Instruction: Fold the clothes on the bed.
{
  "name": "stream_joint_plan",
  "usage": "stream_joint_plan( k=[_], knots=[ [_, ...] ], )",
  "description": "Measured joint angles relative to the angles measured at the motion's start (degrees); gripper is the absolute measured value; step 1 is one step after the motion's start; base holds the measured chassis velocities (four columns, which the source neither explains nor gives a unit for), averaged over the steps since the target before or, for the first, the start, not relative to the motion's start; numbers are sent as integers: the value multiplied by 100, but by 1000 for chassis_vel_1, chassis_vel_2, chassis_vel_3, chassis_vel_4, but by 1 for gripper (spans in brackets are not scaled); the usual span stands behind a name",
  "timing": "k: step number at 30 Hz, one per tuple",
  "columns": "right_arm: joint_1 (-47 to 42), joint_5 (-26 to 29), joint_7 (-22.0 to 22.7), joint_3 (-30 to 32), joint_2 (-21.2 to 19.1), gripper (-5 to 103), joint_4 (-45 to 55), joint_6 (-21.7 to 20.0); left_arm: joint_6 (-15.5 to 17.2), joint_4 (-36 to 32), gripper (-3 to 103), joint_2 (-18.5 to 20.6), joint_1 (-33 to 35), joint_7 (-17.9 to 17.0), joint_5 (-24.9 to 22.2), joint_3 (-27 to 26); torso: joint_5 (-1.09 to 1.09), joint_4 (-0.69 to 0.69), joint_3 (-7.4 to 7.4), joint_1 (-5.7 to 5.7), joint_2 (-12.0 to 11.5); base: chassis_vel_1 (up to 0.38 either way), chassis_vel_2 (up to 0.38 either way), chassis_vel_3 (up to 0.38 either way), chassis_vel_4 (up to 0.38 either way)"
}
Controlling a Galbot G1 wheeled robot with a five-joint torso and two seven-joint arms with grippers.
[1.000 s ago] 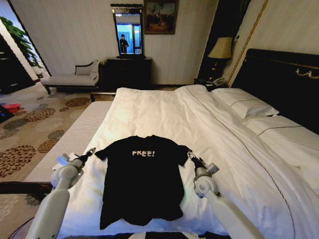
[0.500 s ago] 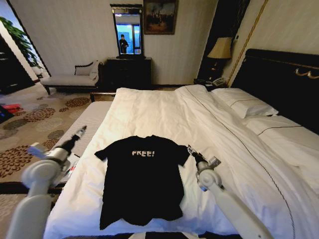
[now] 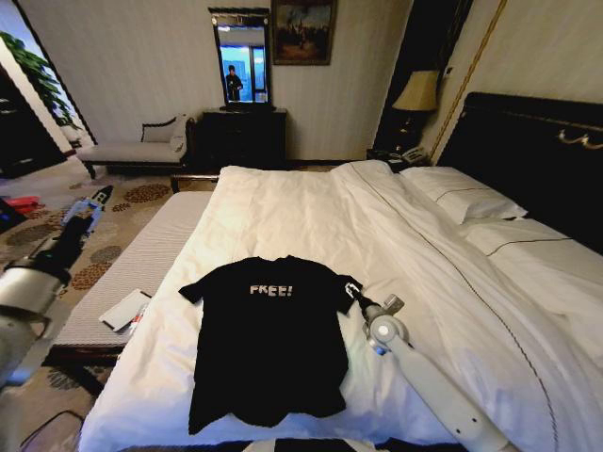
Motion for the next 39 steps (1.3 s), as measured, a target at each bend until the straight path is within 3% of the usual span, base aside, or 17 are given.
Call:
stream_joint_plan(
  k=[2, 3, 5, 6, 7, 8, 11, 12, 13, 14, 17, 18, 19, 20, 22, 23, 39],
  knots=[
    [7, -7, -57, 3, 11, 84, -29, 30, 8, -11, 100, -11, 27, -6, 7, 0, 0, 0, 0, 0, 0, 0, 0, 0, 0],
    [15, -11, -128, 17, 15, 73, -55, 76, 23, -24, 100, -28, 63, -10, 38, 5, 0, 1, 0, 0, 0, 0, 0, 0, 0],
    [17, -13, -182, 38, 16, 73, -72, 115, 39, -34, 100, -45, 95, -10, 75, 23, 0, 1, 0, 0, 0, 0, 0, 0, 0],
    [17, -14, -205, 49, 17, 62, -80, 133, 48, -37, 100, -56, 112, -11, 98, 39, 0, 1, 0, 0, 0, 0, 0, 0, 0],
    [16, -15, -263, 81, 29, 62, -95, 173, 62, -45, 100, -78, 135, -14, 148, 67, 0, 0, 0, 0, 0, 0, 0, 0, 0],
    [12, -15, -300, 100, 41, 51, -102, 195, 66, -49, 100, -87, 142, -16, 171, 83, 0, 1, 0, 0, 0, 0, 0, 0, 0],
    [7, -17, -366, 126, 72, 51, -113, 233, 70, -49, 100, -98, 153, -19, 214, 108, 0, 1, 0, 0, 0, 0, 0, 0, 0],
    [2, -33, -415, 139, 98, 41, -124, 259, 71, -48, 100, -101, 159, -21, 240, 119, 0, 1, 0, 0, 0, 0, 0, 0, 0],
    [-7, -66, -474, 148, 129, 41, -134, 288, 73, -38, 100, -103, 167, -26, 265, 130, 0, 0, 0, 1, 0, 0, 0, 0, 0],
    [-11, -91, -506, 151, 144, 30, -138, 302, 73, -29, 100, -102, 171, -31, 274, 134, 0, 1, 0, 1, 0, 0, 0, 0, 0],
    [-21, -122, -540, 152, 161, 30, -140, 321, 73, -21, 100, -103, 172, -37, 280, 135, 0, 1, 0, 1, 0, 0, 0, 0, 0],
    [-30, -182, -585, 154, 174, 19, -147, 364, 73, -10, 100, -103, 173, -42, 284, 135, 0, 1, 0, 0, 0, 0, 0, 0, 0],
    [-35, -218, -603, 157, 177, 19, -151, 388, 74, -8, 100, -102, 175, -45, 284, 135, 0, 1, 0, 0, 0, 0, 0, 0, 0],
    [-45, -262, -616, 163, 178, 8, -152, 417, 74, -4, 100, -104, 182, -47, 287, 135, 0, 1, 0, 0, 0, 0, 0, 0, 0],
    [-52, -285, -620, 168, 178, 8, -152, 432, 75, -2, 100, -106, 186, -48, 289, 135, 0, 1, 0, 0, 0, 0, 0, 0, 0],
    [-76, -331, -620, 191, 172, 2, -140, 466, 76, 12, 100, -111, 195, -50, 300, 135, 0, 1, 0, 1, 0, 0, 0, 0, 0],
    [-236, -373, -214, 598, -87, 0, 113, 468, 82, 83, 100, -124, 210, -61, 327, 169, 0, 0, 0, 1, 0, 0, 0, 0, 0]
  ],
)
